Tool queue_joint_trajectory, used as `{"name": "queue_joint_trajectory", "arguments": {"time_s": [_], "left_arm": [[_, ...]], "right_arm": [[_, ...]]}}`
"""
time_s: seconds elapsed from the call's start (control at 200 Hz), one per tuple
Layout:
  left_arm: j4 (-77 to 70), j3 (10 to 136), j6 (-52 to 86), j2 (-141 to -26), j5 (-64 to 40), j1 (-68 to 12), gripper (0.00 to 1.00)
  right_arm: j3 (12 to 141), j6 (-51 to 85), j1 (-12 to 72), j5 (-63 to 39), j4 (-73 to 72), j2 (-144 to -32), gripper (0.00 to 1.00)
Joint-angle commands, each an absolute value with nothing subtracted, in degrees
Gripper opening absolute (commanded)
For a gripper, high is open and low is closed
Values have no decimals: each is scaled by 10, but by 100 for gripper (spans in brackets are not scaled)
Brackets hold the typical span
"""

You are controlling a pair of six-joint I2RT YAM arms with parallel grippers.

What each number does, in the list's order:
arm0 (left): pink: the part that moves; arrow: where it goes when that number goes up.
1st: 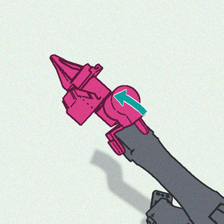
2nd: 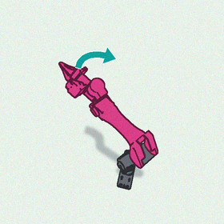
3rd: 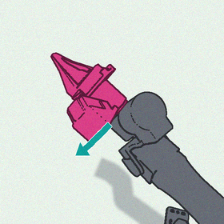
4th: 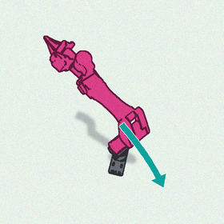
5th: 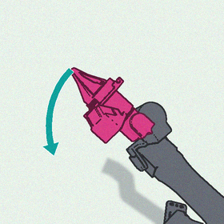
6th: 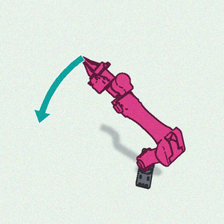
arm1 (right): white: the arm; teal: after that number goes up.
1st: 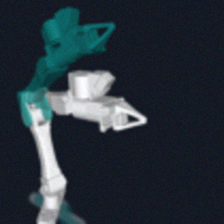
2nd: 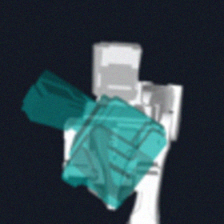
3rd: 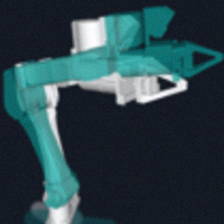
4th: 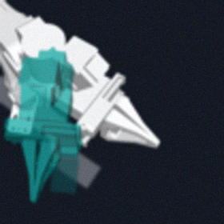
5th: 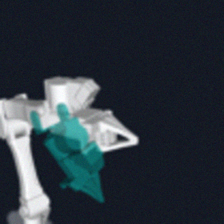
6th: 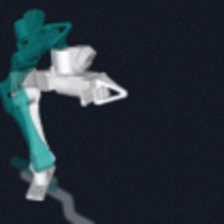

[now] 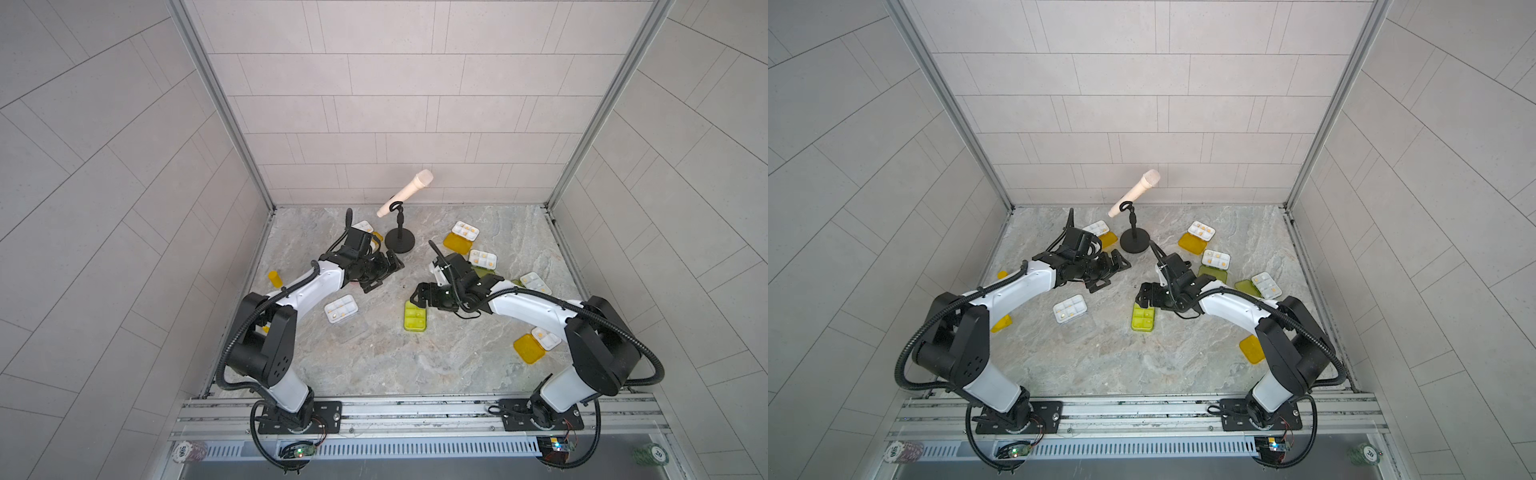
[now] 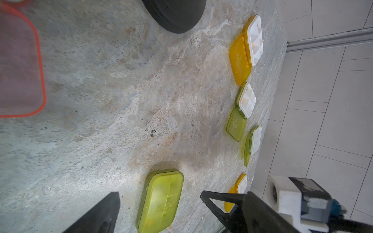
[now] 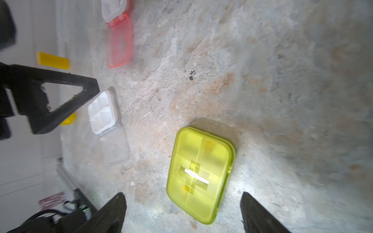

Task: Close pillboxes
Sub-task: Close the lid on the pillbox.

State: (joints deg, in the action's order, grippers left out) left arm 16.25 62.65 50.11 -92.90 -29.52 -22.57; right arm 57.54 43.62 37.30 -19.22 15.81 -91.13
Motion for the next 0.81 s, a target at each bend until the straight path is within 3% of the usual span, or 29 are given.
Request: {"name": "queue_joint_trajectory", "arguments": {"time_s": [0.0,0.32,0.801], "left_arm": [[154,619,504,-929,-298,-225,100],[168,626,497,-934,-293,-219,100],[150,615,510,-932,-298,-200,99]], "right_arm": [[615,383,404,-37,293,-942,89],[670,362,452,16,329,-998,88],[696,352,459,3,328,-1040,87]]}}
